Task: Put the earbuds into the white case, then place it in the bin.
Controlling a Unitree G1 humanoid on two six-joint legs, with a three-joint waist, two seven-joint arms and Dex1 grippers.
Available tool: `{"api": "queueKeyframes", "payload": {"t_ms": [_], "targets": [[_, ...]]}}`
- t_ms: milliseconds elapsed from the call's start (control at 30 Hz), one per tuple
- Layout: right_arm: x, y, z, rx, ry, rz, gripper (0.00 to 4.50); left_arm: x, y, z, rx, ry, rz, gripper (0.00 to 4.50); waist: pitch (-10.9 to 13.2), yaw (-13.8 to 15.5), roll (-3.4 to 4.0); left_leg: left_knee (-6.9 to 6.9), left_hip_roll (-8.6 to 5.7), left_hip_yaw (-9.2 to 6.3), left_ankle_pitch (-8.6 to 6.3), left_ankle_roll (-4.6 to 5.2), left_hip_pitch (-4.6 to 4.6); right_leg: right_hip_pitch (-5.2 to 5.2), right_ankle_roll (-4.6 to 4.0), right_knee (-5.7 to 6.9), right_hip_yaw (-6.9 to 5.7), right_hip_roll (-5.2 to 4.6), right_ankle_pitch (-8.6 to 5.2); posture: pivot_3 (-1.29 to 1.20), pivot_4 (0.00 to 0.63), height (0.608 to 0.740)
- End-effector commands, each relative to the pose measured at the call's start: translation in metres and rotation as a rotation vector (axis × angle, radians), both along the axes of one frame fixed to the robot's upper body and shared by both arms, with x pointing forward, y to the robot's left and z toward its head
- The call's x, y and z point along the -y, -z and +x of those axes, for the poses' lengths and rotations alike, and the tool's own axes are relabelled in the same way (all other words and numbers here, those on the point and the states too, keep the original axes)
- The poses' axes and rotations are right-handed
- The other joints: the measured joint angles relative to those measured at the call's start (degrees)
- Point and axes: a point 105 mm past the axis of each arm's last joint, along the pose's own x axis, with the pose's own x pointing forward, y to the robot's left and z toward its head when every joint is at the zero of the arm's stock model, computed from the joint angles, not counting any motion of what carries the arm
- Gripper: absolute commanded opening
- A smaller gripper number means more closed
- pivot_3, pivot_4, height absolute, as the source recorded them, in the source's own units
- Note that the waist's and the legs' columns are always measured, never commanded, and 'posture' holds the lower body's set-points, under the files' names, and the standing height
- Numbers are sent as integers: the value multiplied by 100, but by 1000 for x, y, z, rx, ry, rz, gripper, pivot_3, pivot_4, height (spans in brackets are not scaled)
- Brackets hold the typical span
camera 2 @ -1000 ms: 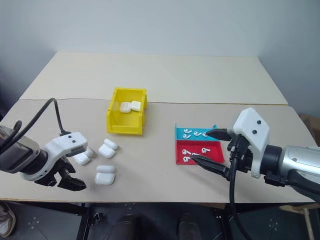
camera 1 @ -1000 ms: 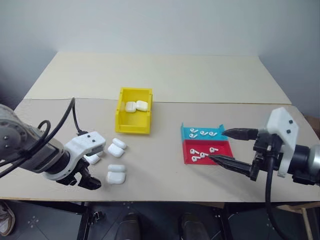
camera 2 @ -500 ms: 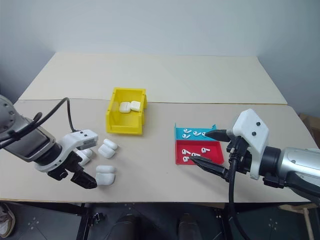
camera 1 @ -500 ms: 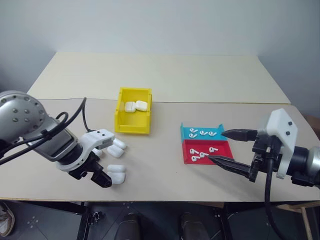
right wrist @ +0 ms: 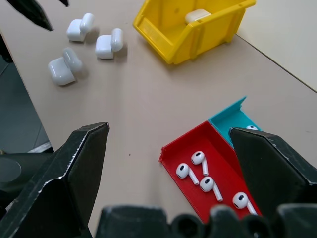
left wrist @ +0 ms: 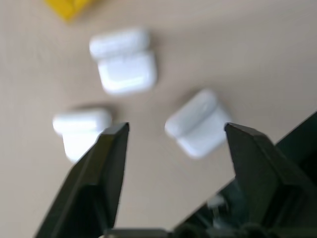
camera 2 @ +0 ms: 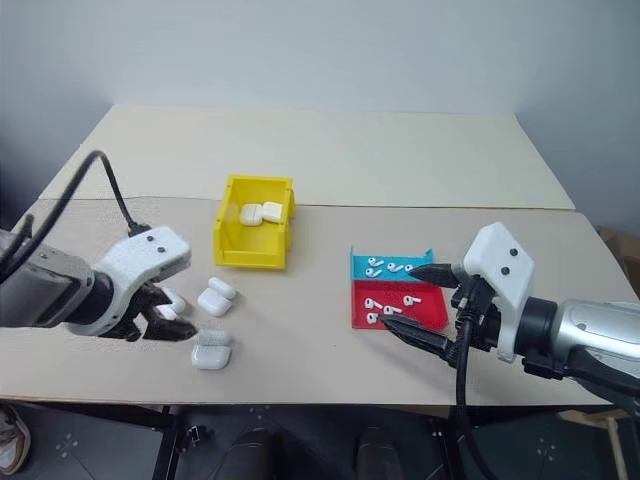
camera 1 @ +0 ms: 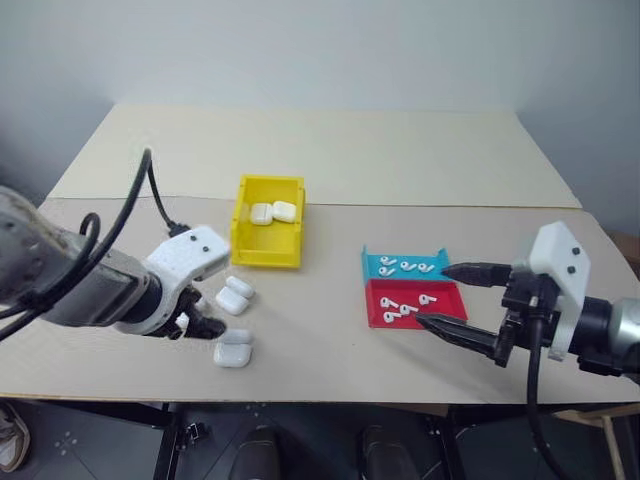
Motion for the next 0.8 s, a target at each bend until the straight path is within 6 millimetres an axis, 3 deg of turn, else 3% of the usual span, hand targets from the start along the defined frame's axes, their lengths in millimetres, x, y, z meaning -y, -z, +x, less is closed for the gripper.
{"api": "queueKeyframes", "payload": {"t_ms": [33,233,533,800], "targets": [[-1,-9,2,59,-7,16,4500,23,-29,1,50,116,-234,1986,0,15,0,0,0,-1,1,-2,-1,-1,0,0,-1,1,0,0,150,740],[-2,-12,5,73,-4,14,4500,35,1,-13,-102,298,-187,115,-1,4,-1,-2,-2,2,1,-1,5,6,0,-3,0,1,0,0,150,740],[-4,-12,3,81,17,27,4500,34,62,-13,-213,304,-9,37,-2,-6,-3,2,-1,-3,1,-1,-2,2,0,-1,0,2,0,0,150,740],[-5,-12,2,74,18,25,4500,31,84,-12,-219,282,108,37,-2,-19,-3,0,-1,-5,0,0,-2,1,0,-2,0,2,0,0,150,740]]}}
